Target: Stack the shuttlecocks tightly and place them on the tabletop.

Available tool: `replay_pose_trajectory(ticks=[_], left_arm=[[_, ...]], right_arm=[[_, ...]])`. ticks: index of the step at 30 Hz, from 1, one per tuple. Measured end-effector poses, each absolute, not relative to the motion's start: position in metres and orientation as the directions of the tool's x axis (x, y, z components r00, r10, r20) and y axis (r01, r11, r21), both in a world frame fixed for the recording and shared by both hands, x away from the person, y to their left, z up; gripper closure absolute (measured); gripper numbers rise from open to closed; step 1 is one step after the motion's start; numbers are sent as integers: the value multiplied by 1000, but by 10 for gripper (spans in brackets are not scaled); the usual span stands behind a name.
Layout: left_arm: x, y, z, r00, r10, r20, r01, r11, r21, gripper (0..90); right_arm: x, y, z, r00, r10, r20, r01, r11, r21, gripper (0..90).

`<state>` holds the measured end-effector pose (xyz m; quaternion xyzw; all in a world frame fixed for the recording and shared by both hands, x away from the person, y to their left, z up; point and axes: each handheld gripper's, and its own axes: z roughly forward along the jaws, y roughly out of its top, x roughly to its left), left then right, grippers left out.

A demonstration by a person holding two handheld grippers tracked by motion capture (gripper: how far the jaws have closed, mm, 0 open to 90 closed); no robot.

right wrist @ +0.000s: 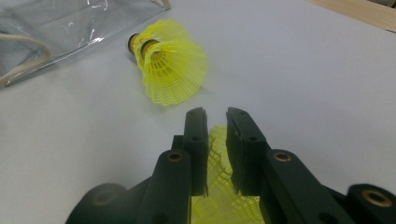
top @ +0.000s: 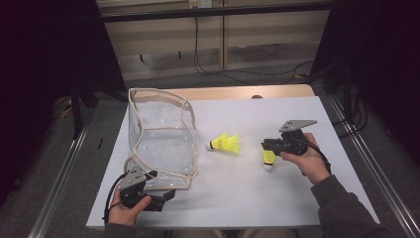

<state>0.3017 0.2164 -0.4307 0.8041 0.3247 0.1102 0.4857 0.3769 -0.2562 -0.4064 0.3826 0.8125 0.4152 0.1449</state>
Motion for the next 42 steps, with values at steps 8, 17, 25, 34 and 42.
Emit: replay_pose_trajectory(ticks=[8,17,25,34,42], left_arm=[[302,216,-431,765,629,-136,414,-318,853,40],[302,216,-430,765,630,-136,416,-321,851,40],[302,216,-431,765,629,-137,414,-317,853,40],[302,217,-431,767,626,-140,415,-318,852,40],[302,217,-431,765,628,-140,415,-316,853,40]], right_arm=[[371,-259,-407,-679,727,95,514,380,769,818],[371,-256,-403,-696,711,104,500,376,780,888],[382,-238,-402,-675,734,83,459,329,826,888],[393,-226,-408,-655,751,82,446,297,844,886],[389,-230,-412,-654,751,84,453,300,839,877]])
